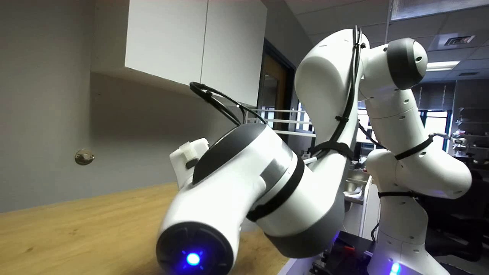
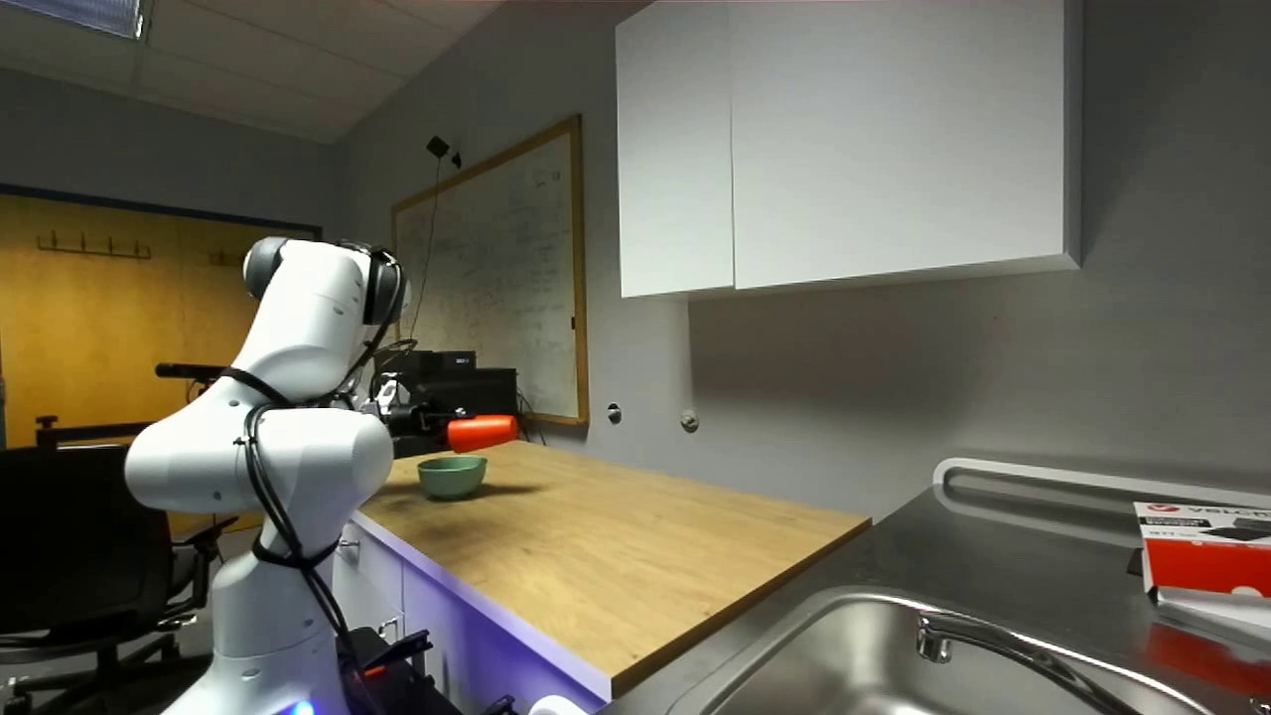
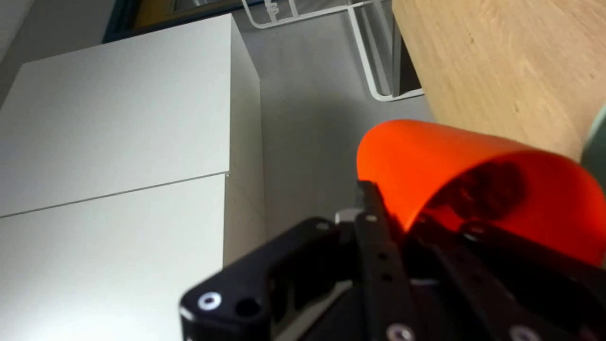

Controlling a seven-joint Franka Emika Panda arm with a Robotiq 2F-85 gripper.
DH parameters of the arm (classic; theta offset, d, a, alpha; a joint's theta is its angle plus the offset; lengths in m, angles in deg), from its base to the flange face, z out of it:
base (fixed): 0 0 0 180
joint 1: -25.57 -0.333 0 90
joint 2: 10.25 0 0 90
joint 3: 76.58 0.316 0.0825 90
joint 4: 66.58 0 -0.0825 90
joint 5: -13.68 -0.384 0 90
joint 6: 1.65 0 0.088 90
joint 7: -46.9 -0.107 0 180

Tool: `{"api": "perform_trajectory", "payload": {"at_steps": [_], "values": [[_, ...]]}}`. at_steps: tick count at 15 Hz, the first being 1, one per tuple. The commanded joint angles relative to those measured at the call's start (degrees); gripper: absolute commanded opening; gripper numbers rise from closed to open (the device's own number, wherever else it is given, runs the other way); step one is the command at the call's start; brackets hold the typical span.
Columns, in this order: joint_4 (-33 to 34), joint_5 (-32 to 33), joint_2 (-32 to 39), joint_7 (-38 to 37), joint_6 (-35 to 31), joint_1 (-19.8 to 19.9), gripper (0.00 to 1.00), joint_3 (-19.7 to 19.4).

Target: Pour the contents in the orange cup into the mint green bowl

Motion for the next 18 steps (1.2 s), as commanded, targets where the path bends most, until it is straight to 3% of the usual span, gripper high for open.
{"api": "perform_trajectory", "payload": {"at_steps": [1, 9, 18], "values": [[5.1, 3.4, 3.8, -0.9, 5.5, -3.9, 0.02, -1.8], [10.1, 11.0, 8.4, -1.4, 13.8, -9.0, 0.02, -4.5], [14.7, 13.8, 12.8, -0.9, 18.5, -10.4, 0.02, -5.7]]}}
